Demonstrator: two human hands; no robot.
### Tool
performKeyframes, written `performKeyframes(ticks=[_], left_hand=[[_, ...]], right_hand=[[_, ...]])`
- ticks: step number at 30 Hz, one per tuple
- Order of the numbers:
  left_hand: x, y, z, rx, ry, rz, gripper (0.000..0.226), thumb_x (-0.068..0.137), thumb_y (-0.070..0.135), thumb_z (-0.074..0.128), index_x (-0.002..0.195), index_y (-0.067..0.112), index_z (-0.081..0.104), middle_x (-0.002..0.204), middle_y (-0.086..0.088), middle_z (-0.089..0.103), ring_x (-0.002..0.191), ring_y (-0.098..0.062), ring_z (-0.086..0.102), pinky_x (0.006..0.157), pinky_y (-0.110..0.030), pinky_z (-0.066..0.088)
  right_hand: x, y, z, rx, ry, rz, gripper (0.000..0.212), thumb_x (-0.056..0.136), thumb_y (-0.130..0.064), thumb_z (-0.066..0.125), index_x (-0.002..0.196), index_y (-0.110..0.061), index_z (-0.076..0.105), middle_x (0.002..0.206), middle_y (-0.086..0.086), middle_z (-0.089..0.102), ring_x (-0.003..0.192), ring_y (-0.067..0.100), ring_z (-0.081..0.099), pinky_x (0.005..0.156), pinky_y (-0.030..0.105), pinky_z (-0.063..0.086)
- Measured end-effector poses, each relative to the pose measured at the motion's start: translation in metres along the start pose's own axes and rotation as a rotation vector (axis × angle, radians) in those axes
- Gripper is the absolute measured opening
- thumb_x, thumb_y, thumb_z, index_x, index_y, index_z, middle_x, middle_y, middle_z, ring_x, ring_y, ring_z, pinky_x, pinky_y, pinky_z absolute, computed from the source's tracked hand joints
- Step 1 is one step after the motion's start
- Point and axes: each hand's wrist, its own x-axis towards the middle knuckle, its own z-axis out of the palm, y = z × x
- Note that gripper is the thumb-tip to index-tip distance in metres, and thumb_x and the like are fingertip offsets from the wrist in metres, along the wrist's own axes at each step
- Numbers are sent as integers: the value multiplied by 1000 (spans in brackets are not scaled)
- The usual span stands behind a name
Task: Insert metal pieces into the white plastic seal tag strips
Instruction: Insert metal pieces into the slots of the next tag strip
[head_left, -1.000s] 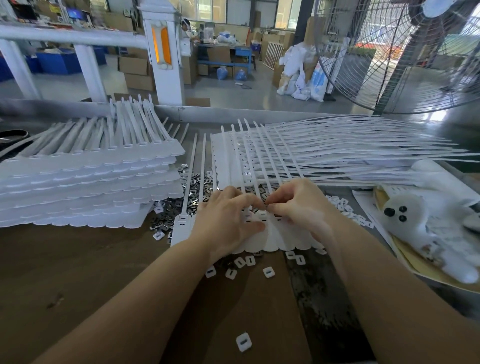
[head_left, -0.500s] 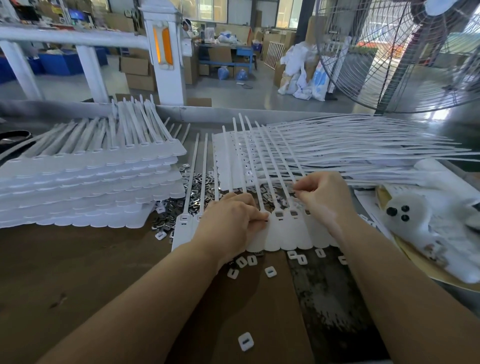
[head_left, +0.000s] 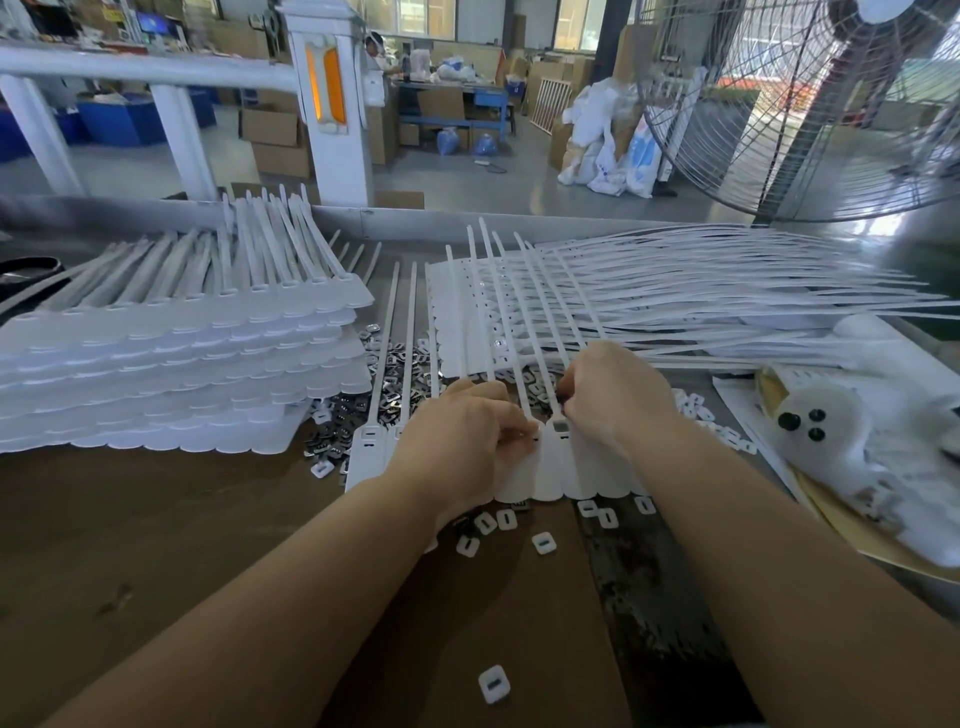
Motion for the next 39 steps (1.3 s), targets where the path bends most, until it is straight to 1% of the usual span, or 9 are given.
performKeyframes(ticks=[4,8,14,22,24,28,32,36,39], left_hand=[[-1,1,-3,113,-52,81,26,93,38,49,113,29,63,104,12,58,100,-13,48,90,-35,42],[2,4,-5,223,-123,82,30,96,39,39,115,30,60,107,12,54,101,-14,45,92,-36,41],[-2,10,-4,265,-110,75,32,97,39,35,115,28,60,108,11,52,104,-16,42,88,-38,43],[-5,8,-4,167,-95,51,31,96,40,40,123,33,53,107,14,49,104,-12,40,93,-34,39],[-4,7,-4,153,-97,42,32,96,40,40,124,33,54,108,13,50,104,-12,39,93,-34,39],[-3,9,-4,152,-82,45,31,95,39,43,121,31,59,102,13,50,104,-13,40,92,-33,39],[-3,9,-3,133,-59,54,28,94,37,46,113,27,64,86,18,37,99,-13,41,89,-35,41],[-3,5,0,12,6,11,24,90,34,55,108,25,68,76,21,38,90,-4,35,84,-21,34],[-2,4,0,-42,27,-17,21,88,33,58,105,26,69,76,22,41,89,-5,38,78,-14,28]], right_hand=[[5,-3,1,-7,-5,6,20,85,-4,57,98,-16,67,91,3,62,79,23,59,64,31,44],[5,-1,3,-14,17,-26,13,85,-4,56,90,-10,66,73,2,51,72,23,55,62,30,44],[1,2,1,-4,2,-86,16,87,-6,57,93,-13,69,100,4,61,79,21,58,65,29,45],[-3,9,0,297,52,-17,13,88,-10,59,91,-17,70,95,1,68,85,17,63,81,38,53],[-4,10,-2,314,36,-17,12,87,-11,62,91,-17,71,97,1,69,87,16,64,84,36,53],[-5,10,-4,306,8,2,16,85,-7,63,90,-18,73,97,0,70,90,15,64,87,34,52],[-6,11,-6,275,6,27,21,83,-2,62,87,-19,73,96,0,70,89,15,63,83,30,52],[-8,8,-5,268,5,36,21,83,-6,63,95,-21,72,100,0,68,91,16,62,82,32,52],[-6,6,-3,221,-15,26,28,85,-10,61,106,-26,69,115,2,62,96,18,61,84,35,52]])
